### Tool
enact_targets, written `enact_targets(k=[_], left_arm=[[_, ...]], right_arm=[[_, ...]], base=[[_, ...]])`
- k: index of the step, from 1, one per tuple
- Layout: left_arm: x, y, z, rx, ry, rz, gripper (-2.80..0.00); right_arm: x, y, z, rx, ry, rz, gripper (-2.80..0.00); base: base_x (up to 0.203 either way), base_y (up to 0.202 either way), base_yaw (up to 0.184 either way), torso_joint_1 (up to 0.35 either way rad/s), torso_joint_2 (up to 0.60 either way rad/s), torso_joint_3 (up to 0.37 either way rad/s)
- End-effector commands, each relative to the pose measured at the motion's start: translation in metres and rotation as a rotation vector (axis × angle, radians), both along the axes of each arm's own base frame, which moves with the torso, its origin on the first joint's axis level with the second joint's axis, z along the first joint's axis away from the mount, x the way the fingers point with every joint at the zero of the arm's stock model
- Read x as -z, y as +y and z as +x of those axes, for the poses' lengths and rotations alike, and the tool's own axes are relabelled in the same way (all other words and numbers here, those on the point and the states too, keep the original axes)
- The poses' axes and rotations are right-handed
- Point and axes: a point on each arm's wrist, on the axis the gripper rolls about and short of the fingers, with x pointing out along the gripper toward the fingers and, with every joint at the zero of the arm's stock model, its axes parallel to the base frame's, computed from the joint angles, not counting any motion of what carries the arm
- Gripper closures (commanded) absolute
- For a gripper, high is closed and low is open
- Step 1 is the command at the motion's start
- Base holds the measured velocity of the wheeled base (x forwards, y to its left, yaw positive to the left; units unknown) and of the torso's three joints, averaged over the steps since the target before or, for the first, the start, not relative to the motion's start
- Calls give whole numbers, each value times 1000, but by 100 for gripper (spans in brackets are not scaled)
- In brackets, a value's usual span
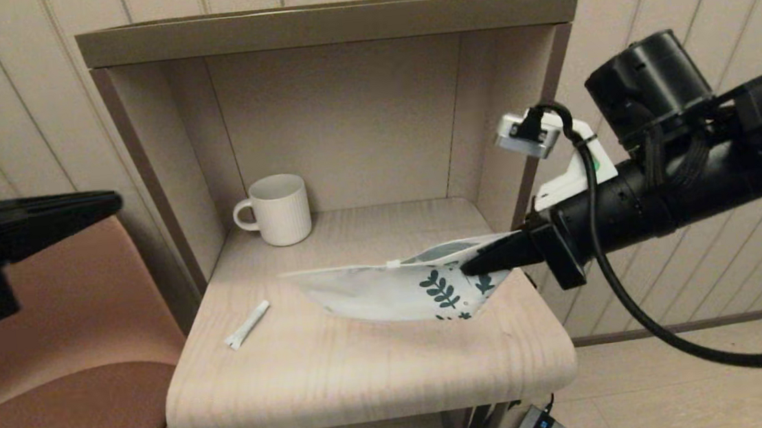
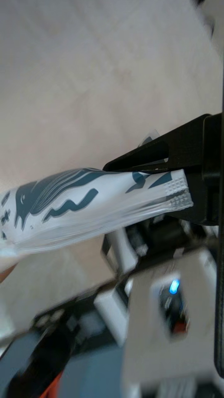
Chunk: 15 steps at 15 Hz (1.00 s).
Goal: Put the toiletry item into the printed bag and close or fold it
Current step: Pick up the storage bag
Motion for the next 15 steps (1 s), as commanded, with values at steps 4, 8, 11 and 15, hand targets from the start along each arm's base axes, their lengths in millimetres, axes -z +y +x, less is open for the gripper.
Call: enact_targets(k=[4,8,11,15], left_arm=[[5,-50,75,166,94,25,0],[13,-78,68,273,130,29,0],[16,-101,61,352,144,39,0],[29,-131,88,385,187,62,0]], right_arm=[[-9,6,-5,17,87,-42,0],[-9,7,-7,8,90,-43,0],[-10,6,-8,11,79,-40,0],[-1,4,-2,16,91,-63,0]], base=[[0,0,0,0,0,0],[0,0,0,0,0,0],[0,0,0,0,0,0],[0,0,0,0,0,0]])
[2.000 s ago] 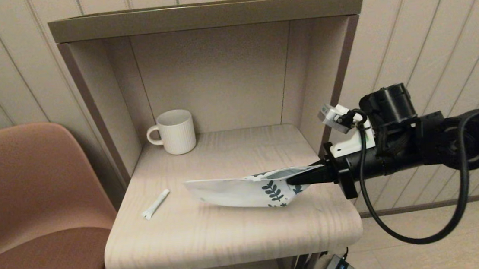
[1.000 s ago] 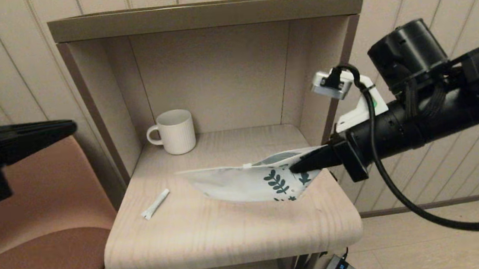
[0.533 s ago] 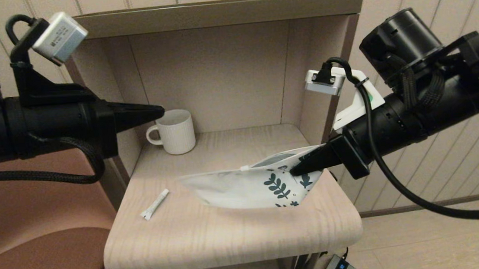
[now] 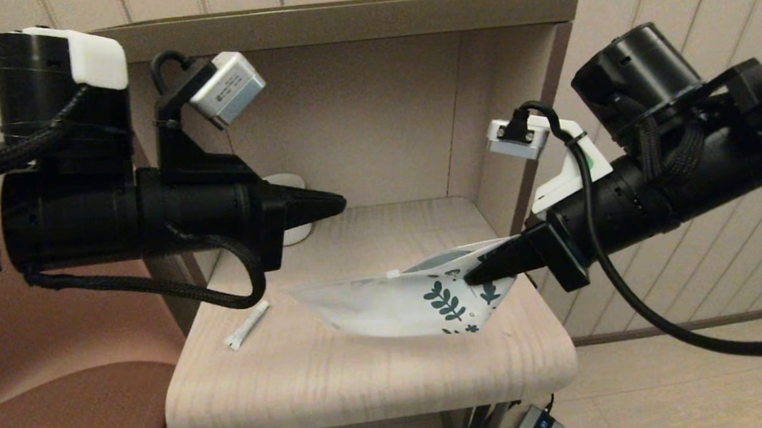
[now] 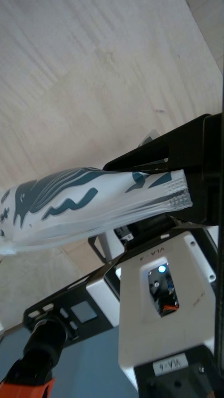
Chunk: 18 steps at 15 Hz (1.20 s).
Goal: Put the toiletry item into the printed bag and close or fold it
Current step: Pick up the storage bag
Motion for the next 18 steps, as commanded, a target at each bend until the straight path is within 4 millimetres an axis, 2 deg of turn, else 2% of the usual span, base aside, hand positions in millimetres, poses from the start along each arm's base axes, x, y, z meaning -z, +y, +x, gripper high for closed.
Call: enact_targets(k=[1,2,3,4,8,11,15,18], left_arm=[[13,-16,17,17,32,23,0],[14,-21,22,23,27,28,0],[15,-25,25,34,12,40,-14],[15,-25,24,43,-3,49,-280],[7,-40,13,105,-38,38,-280],[16,-42,11,121,-16,56,-280],[42,-41,8,128,62,103,-280],[43,-43,11,158,71,95,-280]], right_arm=[[4,-1,4,0,5,-8,0],[4,-4,7,5,-5,-13,0],[5,-9,10,16,-13,-18,0],[7,-10,13,22,-10,-21,0],[15,-16,31,58,-19,-15,0],[8,-16,29,54,-41,-6,0],[-3,-17,27,56,-70,11,0],[-1,-16,27,54,-60,8,0]], base=[[0,0,0,0,0,0],[0,0,0,0,0,0],[0,0,0,0,0,0],[0,0,0,0,0,0],[0,0,0,0,0,0],[0,0,0,0,0,0],[0,0,0,0,0,0],[0,0,0,0,0,0]])
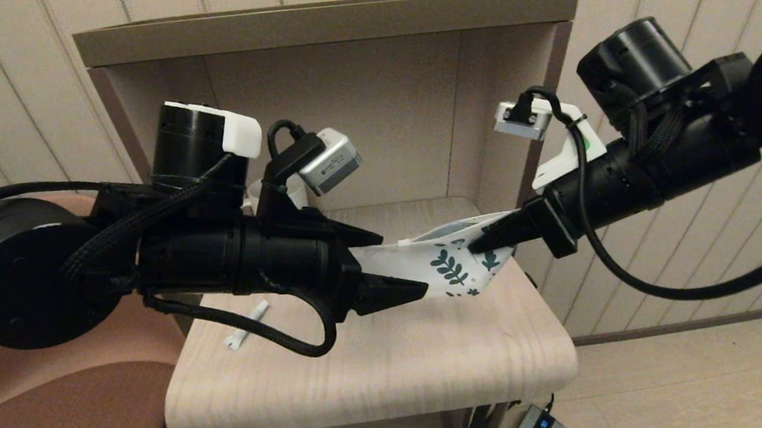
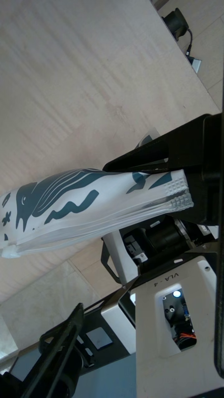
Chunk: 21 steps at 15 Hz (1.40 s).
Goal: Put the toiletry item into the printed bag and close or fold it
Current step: Pick up the storage bag
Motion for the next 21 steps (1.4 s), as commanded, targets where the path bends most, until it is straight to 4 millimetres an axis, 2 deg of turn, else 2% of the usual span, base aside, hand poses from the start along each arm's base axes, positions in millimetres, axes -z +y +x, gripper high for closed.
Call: enact_targets(k=[1,5,8,10,14,16,18,21], left_arm=[[-1,-2,2,5,-6,-6,-280],[-8,-8,10,6,-41,-33,-280],[4,-14,17,6,-101,-74,-280],[12,-12,15,6,-112,-75,-280],[12,2,4,53,-212,-42,-280],[7,11,10,101,-242,-60,-280],[5,9,15,109,-253,-65,-280],[13,2,25,110,-240,-54,-280]], right_arm=[[3,1,1,-6,10,-3,0],[4,3,1,-11,11,-5,0],[4,3,3,-11,11,-5,0],[4,3,3,-12,10,-5,0],[5,4,4,-14,14,-3,0],[6,4,5,-27,23,5,0],[7,5,6,-28,27,5,0],[10,6,8,-28,35,2,0]], base=[[0,0,0,0,0,0],[0,0,0,0,0,0],[0,0,0,0,0,0],[0,0,0,0,0,0],[0,0,0,0,0,0],[0,0,0,0,0,0],[0,0,0,0,0,0],[0,0,0,0,0,0]])
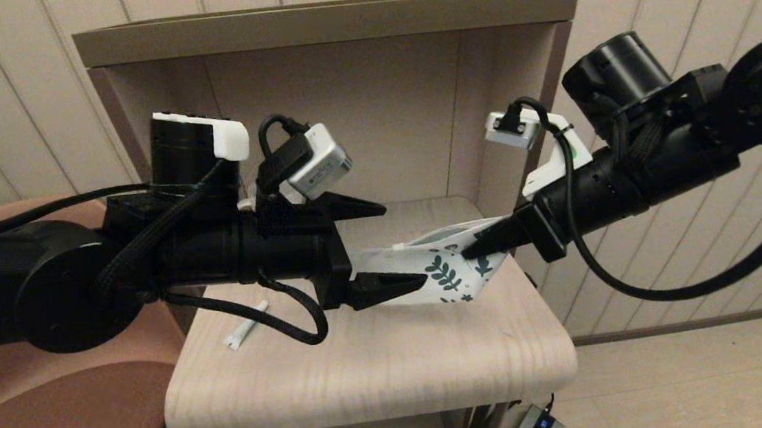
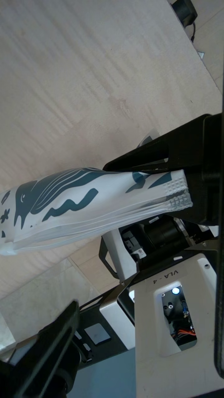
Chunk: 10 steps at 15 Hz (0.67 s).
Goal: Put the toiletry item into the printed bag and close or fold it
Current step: Pick up the storage bag, then open the storage bag
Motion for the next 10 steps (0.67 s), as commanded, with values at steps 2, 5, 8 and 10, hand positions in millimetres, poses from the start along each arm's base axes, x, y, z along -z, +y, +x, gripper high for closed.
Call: enact_targets(k=[2,5,8,10], left_arm=[[10,-4,6,6,9,17,-280],[11,-3,6,5,10,20,0],[9,-3,6,3,5,16,0],[10,-3,6,3,10,18,0]], right_arm=[[2,1,2,-4,5,-1,0],[1,1,2,-3,3,0,0],[2,1,2,-4,6,-2,0],[2,1,2,-5,6,-2,0]], base=[[0,0,0,0,0,0],[0,0,0,0,0,0],[0,0,0,0,0,0],[0,0,0,0,0,0]])
